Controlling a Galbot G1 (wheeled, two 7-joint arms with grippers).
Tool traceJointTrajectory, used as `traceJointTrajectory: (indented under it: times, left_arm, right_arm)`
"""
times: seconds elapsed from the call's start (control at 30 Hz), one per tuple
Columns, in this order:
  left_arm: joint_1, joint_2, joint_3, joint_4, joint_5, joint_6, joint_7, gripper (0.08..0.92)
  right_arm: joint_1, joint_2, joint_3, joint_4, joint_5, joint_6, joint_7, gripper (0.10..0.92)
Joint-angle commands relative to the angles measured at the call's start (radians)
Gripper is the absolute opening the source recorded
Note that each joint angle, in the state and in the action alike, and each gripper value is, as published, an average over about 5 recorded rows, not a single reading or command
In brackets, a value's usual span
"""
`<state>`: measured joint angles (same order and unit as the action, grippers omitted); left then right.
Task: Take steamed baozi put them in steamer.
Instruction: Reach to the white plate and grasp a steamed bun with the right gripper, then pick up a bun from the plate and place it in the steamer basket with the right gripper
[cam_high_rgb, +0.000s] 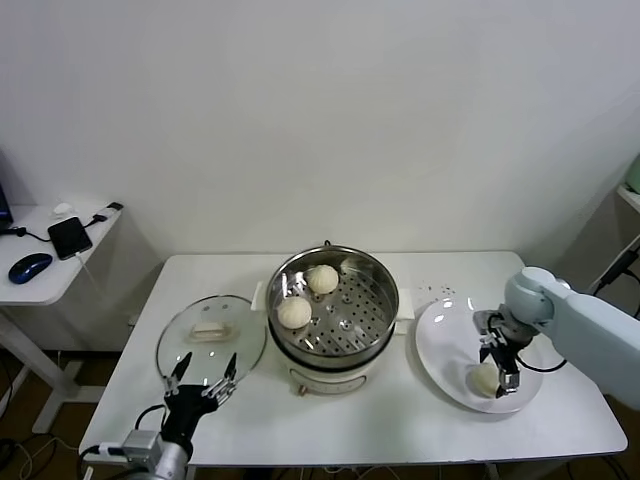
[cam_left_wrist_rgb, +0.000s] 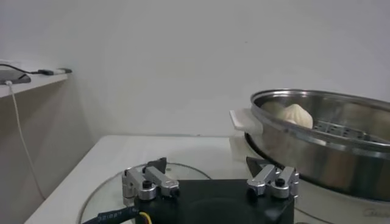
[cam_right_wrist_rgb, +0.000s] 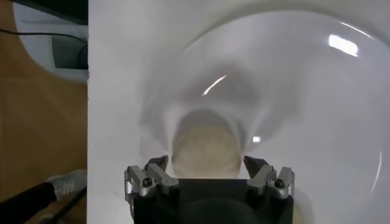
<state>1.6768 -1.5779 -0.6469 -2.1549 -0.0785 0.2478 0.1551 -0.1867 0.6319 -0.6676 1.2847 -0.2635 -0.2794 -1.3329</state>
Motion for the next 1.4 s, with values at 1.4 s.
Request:
traceJointTrajectory:
  times: [1.4]
  left_arm:
    - [-0.041, -0.008, 0.019, 0.04, 0.147, -0.03, -0.034, 0.823]
  right_arm:
    - [0.938, 0.408, -0.538, -0.151, 0.519, -0.014, -0.055, 0.535]
